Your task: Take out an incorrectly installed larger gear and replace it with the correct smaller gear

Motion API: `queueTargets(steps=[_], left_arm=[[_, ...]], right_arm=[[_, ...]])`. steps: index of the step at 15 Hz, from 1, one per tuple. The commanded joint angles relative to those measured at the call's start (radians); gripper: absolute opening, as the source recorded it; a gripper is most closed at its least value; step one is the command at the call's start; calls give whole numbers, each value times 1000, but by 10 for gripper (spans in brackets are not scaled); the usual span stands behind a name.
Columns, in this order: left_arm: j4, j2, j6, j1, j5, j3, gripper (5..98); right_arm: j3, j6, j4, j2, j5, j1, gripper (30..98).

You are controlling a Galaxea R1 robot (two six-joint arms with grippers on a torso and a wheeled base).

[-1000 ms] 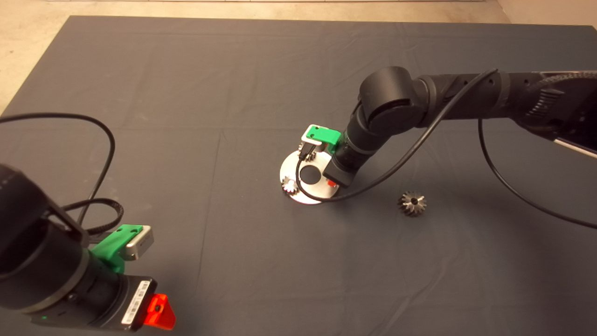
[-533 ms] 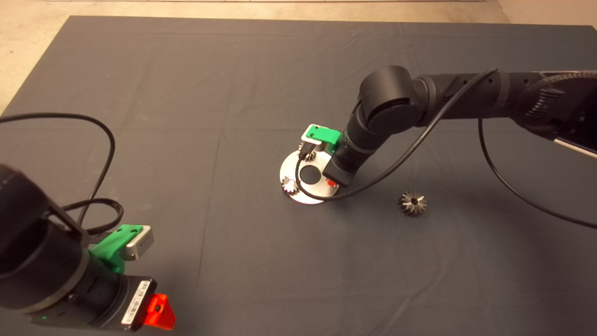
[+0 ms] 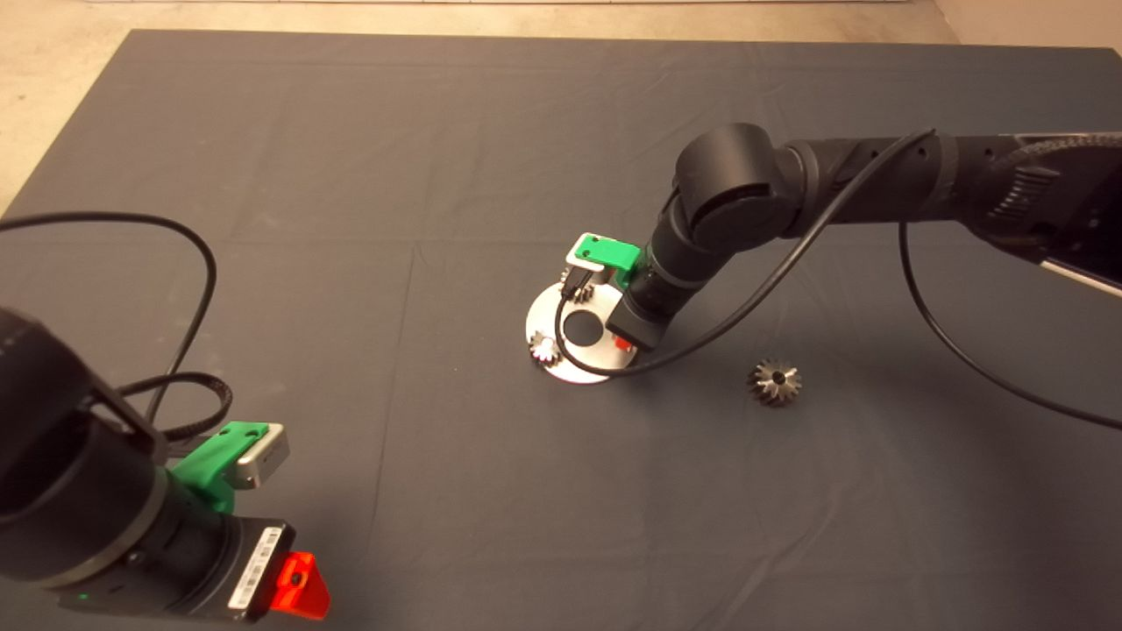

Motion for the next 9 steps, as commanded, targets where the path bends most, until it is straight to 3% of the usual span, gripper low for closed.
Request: queueTargets(steps=[1,9], left_arm=[[0,-4,-7,-5,133,16,976],[0,-4,-7,-5,133,16,976]], right_arm=[[-1,-2,-27,3,24,32,403],[-7,-2,-29,0,27,30,403]])
